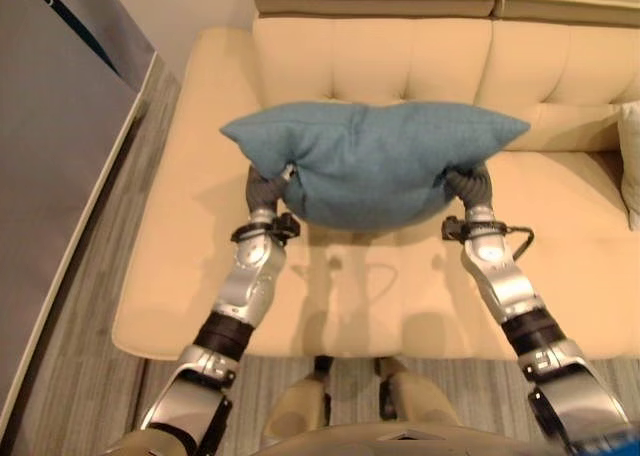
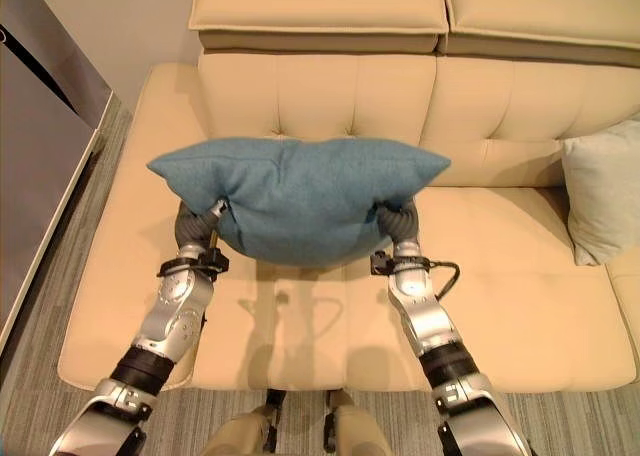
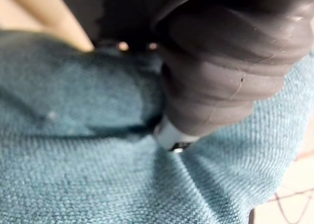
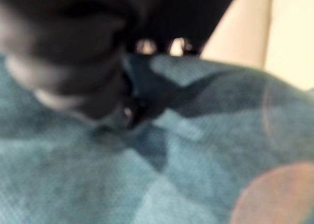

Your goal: Pick up all the scattered cushions and arrange them neatly on the sofa.

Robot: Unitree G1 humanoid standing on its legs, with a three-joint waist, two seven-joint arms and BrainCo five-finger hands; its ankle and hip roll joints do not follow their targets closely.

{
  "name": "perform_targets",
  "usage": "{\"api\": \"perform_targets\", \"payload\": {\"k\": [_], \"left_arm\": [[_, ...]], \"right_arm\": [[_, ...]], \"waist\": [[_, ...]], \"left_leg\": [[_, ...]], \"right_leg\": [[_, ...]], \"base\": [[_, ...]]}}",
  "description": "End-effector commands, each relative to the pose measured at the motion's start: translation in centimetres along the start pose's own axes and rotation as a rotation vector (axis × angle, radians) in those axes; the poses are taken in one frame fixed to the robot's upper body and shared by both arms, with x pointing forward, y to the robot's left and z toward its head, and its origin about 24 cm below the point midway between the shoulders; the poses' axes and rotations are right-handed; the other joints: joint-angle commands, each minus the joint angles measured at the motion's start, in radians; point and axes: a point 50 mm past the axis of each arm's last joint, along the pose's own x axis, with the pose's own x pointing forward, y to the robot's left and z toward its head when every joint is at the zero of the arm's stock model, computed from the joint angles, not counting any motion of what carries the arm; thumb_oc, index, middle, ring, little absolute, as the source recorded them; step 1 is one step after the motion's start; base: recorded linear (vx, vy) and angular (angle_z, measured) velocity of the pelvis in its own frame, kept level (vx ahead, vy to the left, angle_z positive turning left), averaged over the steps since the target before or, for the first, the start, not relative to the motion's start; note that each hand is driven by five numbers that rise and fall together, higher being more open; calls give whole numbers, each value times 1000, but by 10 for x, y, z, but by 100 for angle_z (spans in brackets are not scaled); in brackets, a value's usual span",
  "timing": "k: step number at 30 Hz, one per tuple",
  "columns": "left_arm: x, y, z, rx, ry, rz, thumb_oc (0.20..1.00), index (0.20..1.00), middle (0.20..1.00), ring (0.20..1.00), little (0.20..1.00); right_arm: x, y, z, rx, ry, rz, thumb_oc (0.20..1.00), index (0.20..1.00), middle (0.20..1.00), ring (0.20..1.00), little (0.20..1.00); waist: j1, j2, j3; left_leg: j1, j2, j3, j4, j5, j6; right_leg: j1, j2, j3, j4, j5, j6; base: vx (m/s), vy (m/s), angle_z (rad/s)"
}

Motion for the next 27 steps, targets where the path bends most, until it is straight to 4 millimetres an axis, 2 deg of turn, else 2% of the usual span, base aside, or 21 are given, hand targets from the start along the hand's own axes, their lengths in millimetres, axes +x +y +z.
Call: {"api": "perform_targets", "payload": {"k": [1,3,4,7,9,16,22,27], "left_arm": [[23,-76,52,-28,-256,-274,200,200,200,200,200],[33,-80,64,4,-296,-276,200,200,200,200,200],[44,-82,80,40,-344,-276,200,200,200,200,200],[59,-81,104,98,-411,-257,200,200,200,200,200],[61,-83,107,89,-417,-258,200,200,200,200,200],[62,-87,97,43,-365,-242,200,200,200,200,200],[62,-94,90,7,-333,-249,200,200,200,200,200],[61,-104,99,-10,-361,-274,200,200,200,200,200]], "right_arm": [[21,43,82,135,-336,125,200,200,200,200,200],[29,46,96,133,-370,130,200,200,200,200,200],[36,48,108,112,-403,133,200,200,200,200,200],[46,53,122,97,-430,128,200,200,200,200,200],[49,53,123,83,-429,122,200,200,200,200,200],[57,50,123,61,-407,89,200,200,200,200,200],[60,43,138,52,-460,45,200,200,200,200,200],[60,40,151,49,-518,31,200,200,200,200,200]], "waist": [[11,12,-25],[11,15,-21],[10,17,-14],[15,22,-11],[14,23,-9],[12,6,21],[2,-6,34],[-6,-20,33]], "left_leg": [[-42,2,8,6,-46,-33],[-70,0,6,1,-32,-38],[-98,-3,2,0,-19,-39],[-129,-1,-13,-45,18,-50],[-143,-2,-16,-50,24,-55],[-177,1,-17,-44,26,-64],[-189,7,-18,-45,26,-70],[-193,13,-16,-49,24,-73]], "right_leg": [[-11,-30,-25,75,-111,86],[-37,-31,-21,78,-107,87],[-65,-32,-15,81,-98,88],[-98,-31,-6,58,-80,93],[-110,-30,-5,54,-78,94],[-139,-28,-4,42,-70,98],[-151,-23,-4,43,-73,97],[-152,-21,-2,27,-66,103]], "base": [[-33,39,2],[-4,30,5],[0,0,0],[31,18,2],[52,23,-1],[26,6,1],[10,-15,3],[8,-11,2]]}}
